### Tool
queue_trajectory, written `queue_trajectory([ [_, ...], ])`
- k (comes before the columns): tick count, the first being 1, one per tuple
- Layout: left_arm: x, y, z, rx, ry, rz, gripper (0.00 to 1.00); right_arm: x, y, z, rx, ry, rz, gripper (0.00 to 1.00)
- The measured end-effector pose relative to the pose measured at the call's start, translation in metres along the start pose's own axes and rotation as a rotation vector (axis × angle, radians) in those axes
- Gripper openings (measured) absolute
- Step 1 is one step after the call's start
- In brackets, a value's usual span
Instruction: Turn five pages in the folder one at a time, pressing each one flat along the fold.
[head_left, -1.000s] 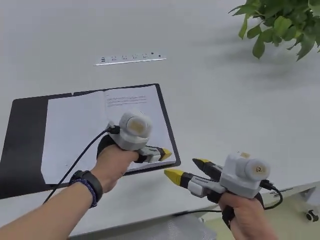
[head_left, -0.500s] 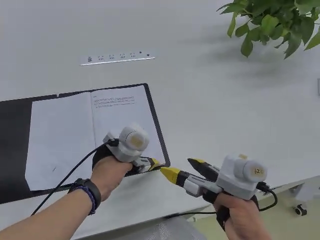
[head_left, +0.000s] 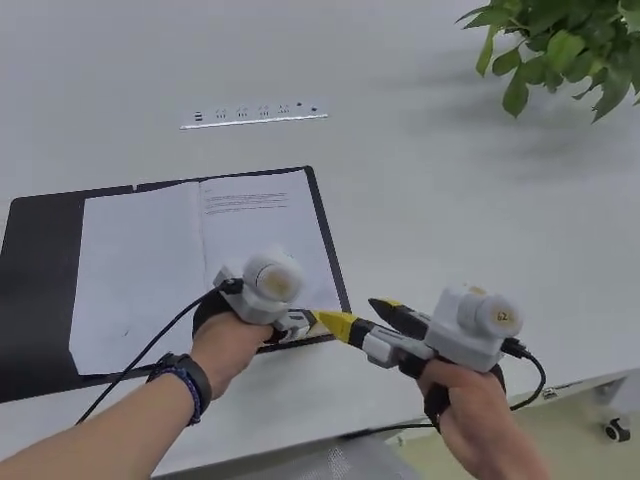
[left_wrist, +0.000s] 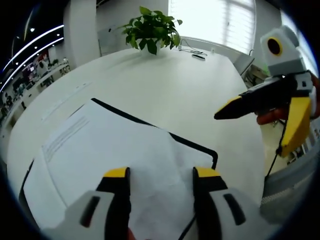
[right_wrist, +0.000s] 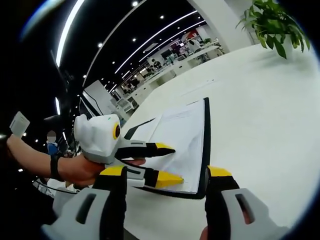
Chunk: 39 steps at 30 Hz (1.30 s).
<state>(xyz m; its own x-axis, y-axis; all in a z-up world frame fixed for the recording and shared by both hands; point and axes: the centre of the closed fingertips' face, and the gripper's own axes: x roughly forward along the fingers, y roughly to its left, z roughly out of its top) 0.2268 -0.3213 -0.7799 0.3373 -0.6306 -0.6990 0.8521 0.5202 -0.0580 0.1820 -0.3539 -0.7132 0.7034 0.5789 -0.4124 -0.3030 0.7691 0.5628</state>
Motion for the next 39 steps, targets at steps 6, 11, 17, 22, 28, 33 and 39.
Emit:
queue_trajectory([
  [6,-0.003,0.003,-0.002,-0.025,-0.015,0.004,0.43,0.029,-0.001,0.015,0.017,-0.023,0.042,0.58],
  [11,-0.007,0.004,-0.004,-0.059,-0.025,0.012,0.4,0.051,0.001,0.022,0.06,-0.033,0.063,0.57],
  [17,-0.015,0.003,-0.013,-0.094,-0.036,0.033,0.37,0.074,0.004,0.015,0.119,-0.019,0.082,0.56],
  [22,-0.022,0.003,-0.017,-0.109,-0.033,0.026,0.37,0.075,0.01,0.011,0.126,0.001,0.098,0.49],
  [28,-0.029,-0.009,-0.021,-0.135,-0.013,-0.015,0.49,0.066,0.006,0.013,0.16,-0.04,0.085,0.35],
  [33,-0.039,-0.017,-0.028,-0.155,-0.004,-0.003,0.58,0.06,0.007,0.0,0.178,-0.019,0.064,0.17],
  [39,-0.053,-0.026,-0.032,-0.119,0.012,-0.003,0.61,0.053,0.007,-0.008,0.189,-0.028,0.039,0.03],
])
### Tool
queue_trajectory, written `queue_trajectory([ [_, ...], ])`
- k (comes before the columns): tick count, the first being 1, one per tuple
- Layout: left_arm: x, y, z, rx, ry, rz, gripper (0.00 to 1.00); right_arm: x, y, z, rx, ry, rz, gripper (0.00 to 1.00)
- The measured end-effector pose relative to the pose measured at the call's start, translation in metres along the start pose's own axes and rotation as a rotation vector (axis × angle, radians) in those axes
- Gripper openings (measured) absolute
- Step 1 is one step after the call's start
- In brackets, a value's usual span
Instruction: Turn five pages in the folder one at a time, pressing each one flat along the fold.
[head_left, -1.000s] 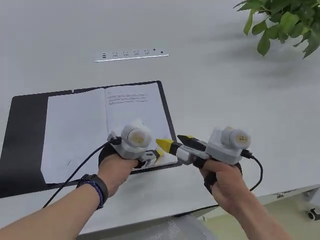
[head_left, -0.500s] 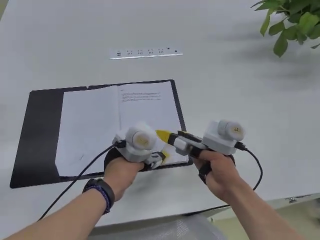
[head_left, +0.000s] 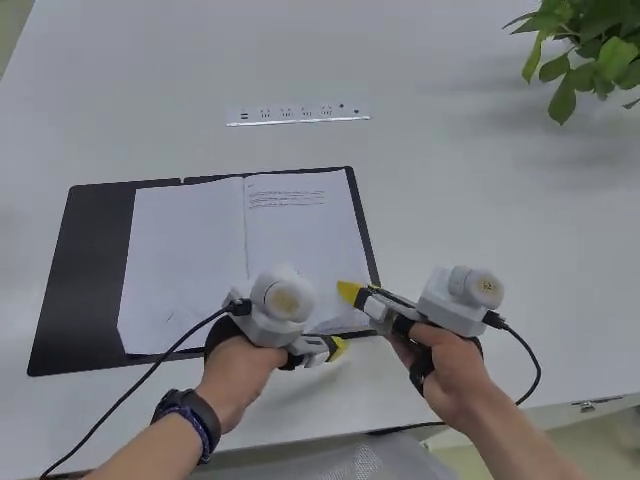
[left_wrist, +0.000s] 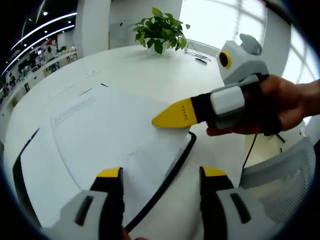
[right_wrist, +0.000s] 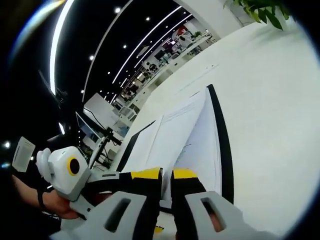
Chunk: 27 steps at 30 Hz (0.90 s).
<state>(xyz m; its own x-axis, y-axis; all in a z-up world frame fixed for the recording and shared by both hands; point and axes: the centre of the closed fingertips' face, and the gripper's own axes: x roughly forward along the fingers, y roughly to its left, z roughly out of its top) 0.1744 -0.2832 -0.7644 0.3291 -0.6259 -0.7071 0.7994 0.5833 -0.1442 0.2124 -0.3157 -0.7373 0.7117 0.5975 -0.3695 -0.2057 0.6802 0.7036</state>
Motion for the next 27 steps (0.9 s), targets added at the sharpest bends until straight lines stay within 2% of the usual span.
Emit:
queue_trajectory([
  [2,-0.007,-0.002,0.0,0.011,-0.003,0.003,0.61,0.0,-0.001,-0.001,0.062,-0.006,-0.015,0.0],
  [9,-0.027,0.0,0.0,0.035,-0.015,0.016,0.62,0.003,0.003,0.0,0.045,-0.009,-0.022,0.0],
  [13,-0.04,0.002,-0.003,0.05,-0.017,0.048,0.62,0.002,0.007,0.0,0.019,-0.005,-0.011,0.0],
  [17,-0.055,0.004,-0.008,0.056,-0.02,0.058,0.62,-0.003,0.003,0.004,0.04,-0.019,-0.016,0.0],
  [19,-0.062,0.009,-0.011,0.056,-0.019,0.074,0.61,-0.005,0.002,0.004,0.064,-0.023,-0.016,0.0],
  [23,-0.08,0.02,-0.016,0.044,-0.021,0.113,0.6,-0.006,-0.002,0.002,0.069,-0.017,-0.029,0.0],
  [27,-0.096,0.028,-0.022,0.022,-0.033,0.145,0.61,-0.007,0.002,0.003,0.074,-0.023,-0.026,0.0],
])
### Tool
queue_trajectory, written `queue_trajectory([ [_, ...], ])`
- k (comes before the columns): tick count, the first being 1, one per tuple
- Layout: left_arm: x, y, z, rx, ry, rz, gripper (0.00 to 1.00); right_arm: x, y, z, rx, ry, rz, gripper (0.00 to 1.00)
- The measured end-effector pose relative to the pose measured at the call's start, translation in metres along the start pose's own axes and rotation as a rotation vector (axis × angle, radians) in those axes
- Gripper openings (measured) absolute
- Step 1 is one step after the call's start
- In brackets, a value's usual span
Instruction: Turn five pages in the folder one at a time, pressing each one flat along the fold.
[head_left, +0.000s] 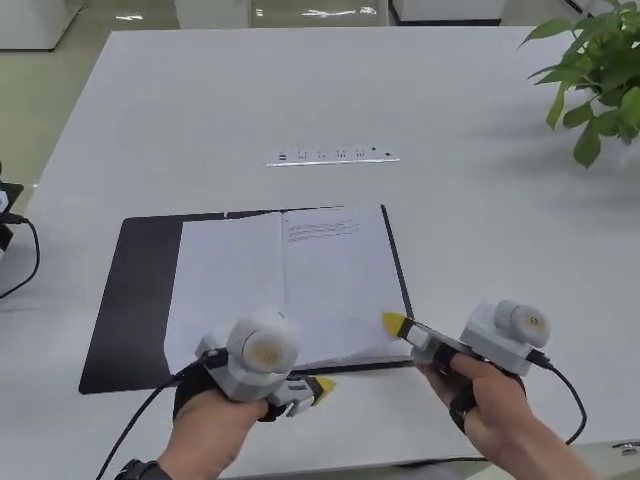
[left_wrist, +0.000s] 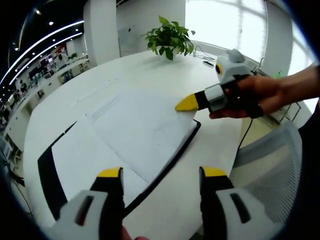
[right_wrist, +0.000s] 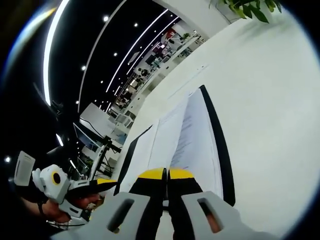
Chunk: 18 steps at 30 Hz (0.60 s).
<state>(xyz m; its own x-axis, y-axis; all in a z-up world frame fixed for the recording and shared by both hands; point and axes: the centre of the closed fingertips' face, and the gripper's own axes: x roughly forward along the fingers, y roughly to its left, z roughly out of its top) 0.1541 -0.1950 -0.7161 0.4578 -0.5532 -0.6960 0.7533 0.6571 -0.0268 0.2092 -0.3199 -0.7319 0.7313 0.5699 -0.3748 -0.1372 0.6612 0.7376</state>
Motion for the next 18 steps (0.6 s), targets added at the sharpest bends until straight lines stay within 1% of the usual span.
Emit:
queue_trajectory([
  [4,-0.014,0.008,-0.007,-0.026,-0.009,0.021,0.61,0.001,0.004,0.001,-0.004,-0.002,0.004,0.0],
  [8,-0.024,0.016,-0.012,-0.051,-0.018,0.045,0.61,0.003,0.011,0.001,-0.004,-0.007,0.01,0.0],
  [14,-0.04,0.026,-0.018,-0.073,-0.034,0.074,0.61,0.012,0.026,0.0,-0.006,-0.008,0.031,0.0],
  [16,-0.045,0.031,-0.021,-0.079,-0.038,0.087,0.62,0.016,0.032,-0.001,-0.018,-0.007,0.042,0.0],
  [17,-0.048,0.036,-0.022,-0.091,-0.043,0.096,0.62,0.019,0.036,-0.001,-0.039,-0.012,0.053,0.0],
  [18,-0.049,0.037,-0.022,-0.095,-0.045,0.099,0.62,0.02,0.039,-0.001,-0.046,-0.012,0.056,0.0],
])
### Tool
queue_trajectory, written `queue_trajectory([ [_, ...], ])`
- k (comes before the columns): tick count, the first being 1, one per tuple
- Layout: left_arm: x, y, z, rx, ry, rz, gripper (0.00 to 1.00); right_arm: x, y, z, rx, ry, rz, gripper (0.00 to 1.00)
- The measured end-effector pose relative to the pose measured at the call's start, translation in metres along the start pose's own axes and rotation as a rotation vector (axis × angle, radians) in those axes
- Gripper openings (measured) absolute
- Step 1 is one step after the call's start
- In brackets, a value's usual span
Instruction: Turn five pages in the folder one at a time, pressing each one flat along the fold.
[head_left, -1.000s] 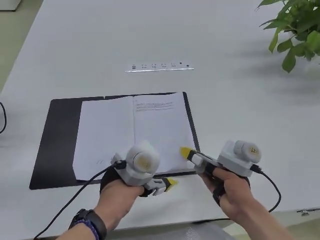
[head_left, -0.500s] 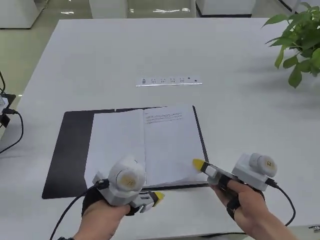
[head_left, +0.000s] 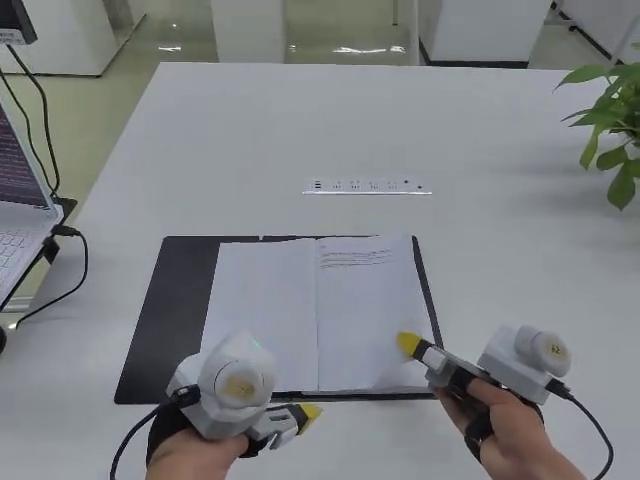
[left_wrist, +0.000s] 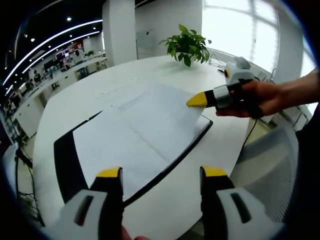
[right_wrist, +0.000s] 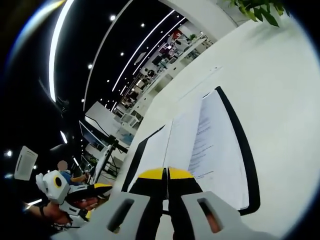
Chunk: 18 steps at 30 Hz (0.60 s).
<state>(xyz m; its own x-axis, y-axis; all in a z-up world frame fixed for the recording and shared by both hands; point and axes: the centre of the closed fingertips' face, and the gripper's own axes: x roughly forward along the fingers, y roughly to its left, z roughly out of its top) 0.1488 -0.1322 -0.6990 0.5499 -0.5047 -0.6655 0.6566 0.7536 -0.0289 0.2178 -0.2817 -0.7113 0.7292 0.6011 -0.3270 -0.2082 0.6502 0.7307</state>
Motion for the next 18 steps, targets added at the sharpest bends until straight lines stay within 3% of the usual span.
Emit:
queue_trajectory([
  [12,-0.024,0.039,-0.005,-0.085,-0.045,0.069,0.63,0.029,0.037,-0.015,-0.006,0.037,0.055,0.0],
  [18,-0.032,0.046,-0.006,-0.101,-0.061,0.08,0.63,0.041,0.052,-0.024,-0.022,0.056,0.074,0.0],
])
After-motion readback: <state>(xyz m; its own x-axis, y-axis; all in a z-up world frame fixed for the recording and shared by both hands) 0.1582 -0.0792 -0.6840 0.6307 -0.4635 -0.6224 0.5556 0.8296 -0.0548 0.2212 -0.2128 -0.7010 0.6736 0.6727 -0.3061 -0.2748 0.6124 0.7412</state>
